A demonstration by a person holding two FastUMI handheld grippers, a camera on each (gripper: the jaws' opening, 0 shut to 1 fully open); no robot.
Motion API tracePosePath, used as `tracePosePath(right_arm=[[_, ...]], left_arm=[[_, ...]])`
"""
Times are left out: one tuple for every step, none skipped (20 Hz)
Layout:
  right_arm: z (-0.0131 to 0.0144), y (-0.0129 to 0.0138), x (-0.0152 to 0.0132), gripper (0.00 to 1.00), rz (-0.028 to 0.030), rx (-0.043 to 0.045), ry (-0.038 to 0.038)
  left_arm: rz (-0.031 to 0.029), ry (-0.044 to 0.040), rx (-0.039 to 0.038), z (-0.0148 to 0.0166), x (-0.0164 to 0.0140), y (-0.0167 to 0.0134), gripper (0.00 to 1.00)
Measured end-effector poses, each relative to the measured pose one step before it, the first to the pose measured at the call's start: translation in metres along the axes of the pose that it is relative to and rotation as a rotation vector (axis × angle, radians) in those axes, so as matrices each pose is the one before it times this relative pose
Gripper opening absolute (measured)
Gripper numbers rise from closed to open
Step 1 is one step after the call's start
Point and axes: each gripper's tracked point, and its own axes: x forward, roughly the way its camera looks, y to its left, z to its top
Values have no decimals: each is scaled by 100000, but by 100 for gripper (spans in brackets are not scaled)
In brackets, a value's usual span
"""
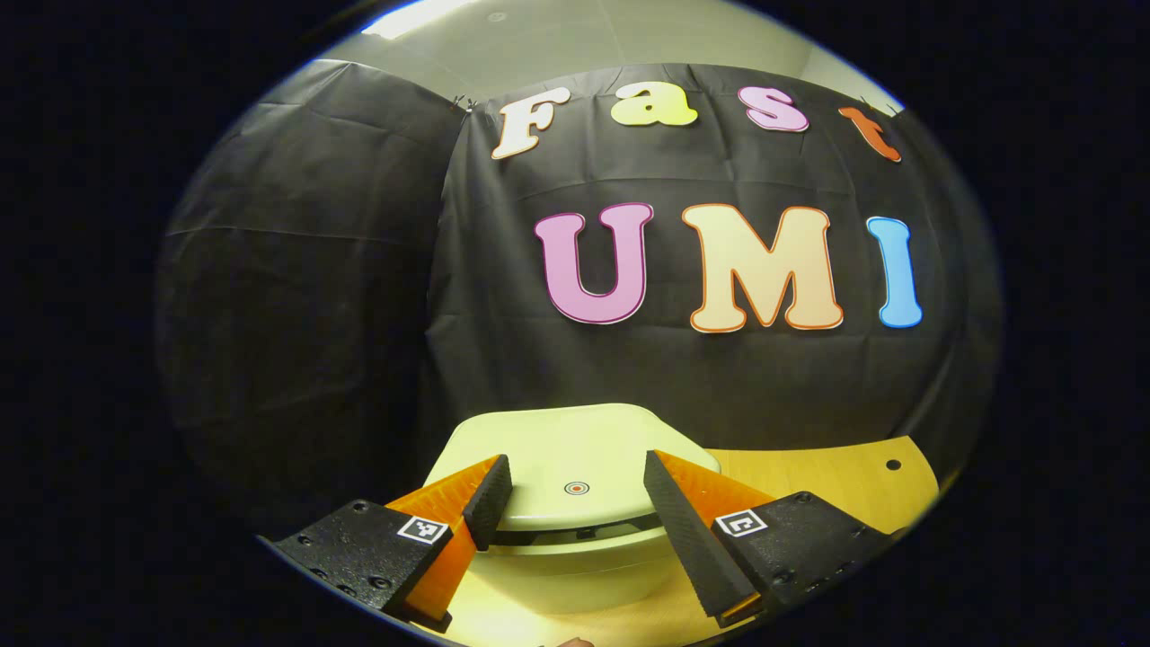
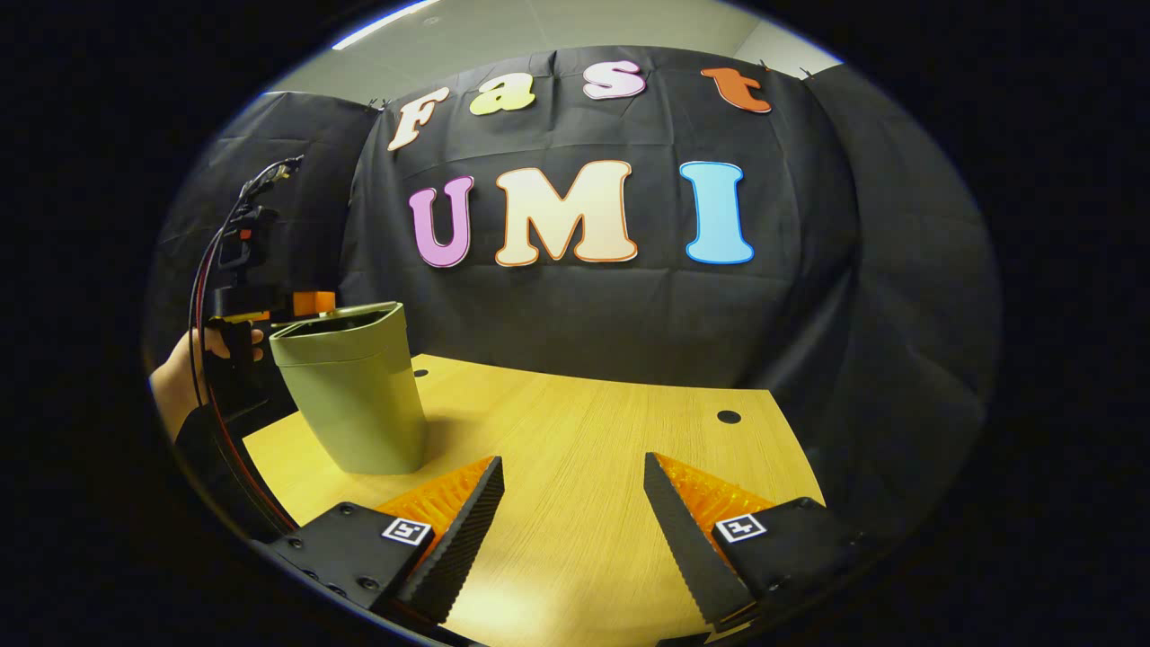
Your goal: Press the lid of the desktop garbage bin to open it, pick up the crumpled paper on the desktop and throw it into the bin, then pick up the pop can on the desktop and drop it into the bin, and finally close the garbage bin lid.
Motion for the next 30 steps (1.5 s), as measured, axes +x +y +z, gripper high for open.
tracePosePath(right_arm=[[-81, 53, 42, 98, -105, -4, -97], [4, 104, 103, 98, 169, 21, 80], [-122, 145, 23, 98, 61, 136, 132], [-147, 31, 73, 99, 64, 277, 230], [-151, -37, 46, 99, -165, 333, 331], [-206, -107, 141, 99, -606, 292, 453], [-307, -22, 199, 98, -213, 552, 848], [-295, 81, 168, 99, 13, 822, 904], [-153, 126, -13, 99, -68, 791, 185], [208, 140, 0, 97, -126, 363, -639], [186, 183, -188, 98, 143, 80, -1226], [600, 228, -119, 99, 150, -387, -1751], [498, 152, 36, 98, -5, -138, -1634], [236, 94, 38, 98, 338, 429, -334], [259, 244, 95, 99, 659, 805, -25], [538, 15, -42, 99, 118, 734, -196], [1061, -142, -315, 98, -338, 325, -1978], [1415, -155, -306, 99, -685, -534, -3121], [1364, -119, -323, 99, -595, -1008, -3315], [1445, -216, -258, 99, -940, -812, -3153], [1265, -252, -246, 98, -1090, -304, -3438], [1536, -233, -263, 98, -1184, 206, -3572], [1514, -165, -297, 98, -837, 393, -3366], [1467, -197, -364, 98, -987, 225, -3370], [1062, -360, -256, 98, -1633, 291, -3212], [1232, -311, -193, 98, -1312, 710, -2707], [967, -25, -210, 99, -710, 921, -2411], [740, -35, -185, 98, -545, 541, -1505], [432, -170, -211, 98, -864, 8, -947], [400, -215, -144, 98, -896, -209, -963]], left_arm=[[-216, 711, 368, -402, 23, -22, 92], [-362, 1288, 110, -532, 60, -58, 92], [-282, 2298, -477, -676, 61, -9, 93], [-175, -1783, -851, 313, -61, -64, 97], [-49, -398, 182, -19, 109, -121, 93], [143, 2312, 1791, -403, 292, 2, 93], [310, -882, 2522, 14, 117, -117, 93], [-457, -1618, 3105, -19, 106, -348, 94], [-487, 496, 4112, -69, 28, -129, 93], [-2847, -699, 374, -92, 223, -210, 93], [-3970, -400, -7945, -409, -162, -312, 92], [-2830, 439, -3634, 114, -312, -392, 90], [-2658, -112, 663, -25, -21, -246, 92], [-705, -811, 1535, 205, 302, -40, 92], [-120, -348, -649, 117, 101, 154, 91], [-1619, -1384, -875, 374, -241, -212, 91], [-3058, -231, 268, 465, -258, -684, 91], [-1417, -496, -1310, 64, -105, -438, 95], [-2694, -5854, -2363, 1522, -760, -904, 95], [-1813, -5069, -284, 1631, -655, -779, 94], [-2128, -6465, 1241, 1962, -631, -1222, 94], [-1943, -4718, 1965, 1491, -414, -1026, 94], [-2562, -4852, 1754, 1358, -290, -1223, 94], [-2792, -3266, 1260, 1082, -22, -1247, 94], [-3197, -2041, 460, 624, -186, -1343, 94], [-2284, -421, -751, 325, -251, -1165, 94], [-2703, 65, -1786, 223, -406, -1241, 94], [-2341, -298, -2269, 223, -592, -1335, 93], [-2449, -281, -1793, 210, -517, -1350, 93], [-2133, -870, -928, 334, -296, -1239, 93]])
